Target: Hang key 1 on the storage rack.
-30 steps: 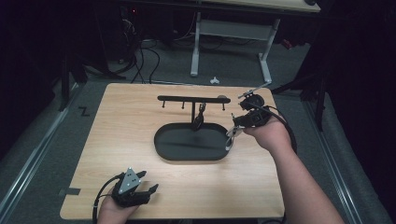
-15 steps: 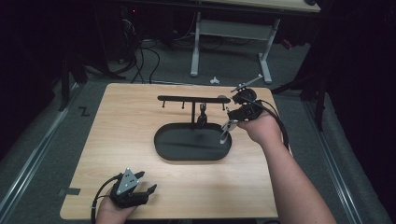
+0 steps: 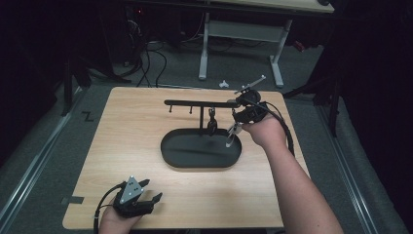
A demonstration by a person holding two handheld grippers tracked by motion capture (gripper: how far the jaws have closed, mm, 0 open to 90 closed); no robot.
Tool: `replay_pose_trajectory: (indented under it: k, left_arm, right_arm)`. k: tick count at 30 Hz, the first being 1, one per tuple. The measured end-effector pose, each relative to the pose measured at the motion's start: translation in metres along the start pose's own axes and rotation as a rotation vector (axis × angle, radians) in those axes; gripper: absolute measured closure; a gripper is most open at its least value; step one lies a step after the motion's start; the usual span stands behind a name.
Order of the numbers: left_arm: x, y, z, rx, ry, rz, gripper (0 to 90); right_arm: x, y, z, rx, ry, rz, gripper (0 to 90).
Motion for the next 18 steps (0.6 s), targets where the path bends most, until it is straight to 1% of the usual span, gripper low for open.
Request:
replay_pose_trajectory:
  k: [3, 4, 5, 6, 8, 10, 11, 13, 14, 15, 18]
  left_arm:
    - [0.000, 0.000, 0.000, 0.003, 0.000, 0.003, 32.9]
    - [0.000, 0.000, 0.000, 0.003, 0.000, 0.004, 32.9]
    - [0.000, 0.000, 0.000, 0.003, 0.000, 0.003, 32.9]
    - [0.000, 0.000, 0.000, 0.003, 0.000, 0.002, 32.9]
    - [0.000, 0.000, 0.001, 0.002, 0.001, 0.001, 32.9]
    - [0.000, 0.001, 0.001, 0.005, 0.000, 0.004, 32.9]
    - [0.000, 0.000, 0.001, 0.003, 0.004, -0.001, 32.9]
    - [0.001, 0.000, 0.002, 0.008, 0.006, 0.006, 32.9]
    - [0.001, 0.000, 0.002, 0.008, 0.004, 0.010, 32.9]
    - [0.001, -0.001, 0.002, 0.003, 0.006, 0.001, 32.9]
    - [0.000, -0.001, 0.001, 0.009, 0.001, 0.010, 32.9]
  right_arm:
    - [0.000, -0.003, 0.003, 0.009, 0.013, 0.016, 84.9]
    - [0.000, -0.005, 0.006, 0.004, 0.019, 0.022, 89.1]
    - [-0.001, -0.007, 0.009, 0.011, 0.028, 0.014, 89.3]
    - [-0.002, -0.009, 0.010, 0.021, 0.023, 0.013, 89.2]
    - [-0.004, -0.014, 0.011, 0.022, 0.016, 0.021, 89.3]
    - [-0.005, -0.016, 0.014, 0.015, 0.029, 0.019, 89.4]
    - [-0.005, -0.016, 0.015, 0.015, 0.026, 0.023, 89.4]
    - [-0.004, -0.016, 0.016, 0.011, 0.034, 0.018, 89.3]
    - [-0.004, -0.015, 0.016, 0.009, 0.030, 0.022, 89.3]
    - [-0.003, -0.013, 0.016, 0.008, 0.034, 0.021, 89.2]
    - [0.000, -0.009, 0.015, 0.004, 0.028, 0.014, 88.5]
Point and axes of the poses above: each handheld gripper's, and its own axes: y roughly backward along the jaws, x roughly out of its underside, z roughly to its left, the point moved 3 cm from there along -y, roughly forward along the jaws, and after that the axes turned 2 degrees about -y, right-handed, at the moved point
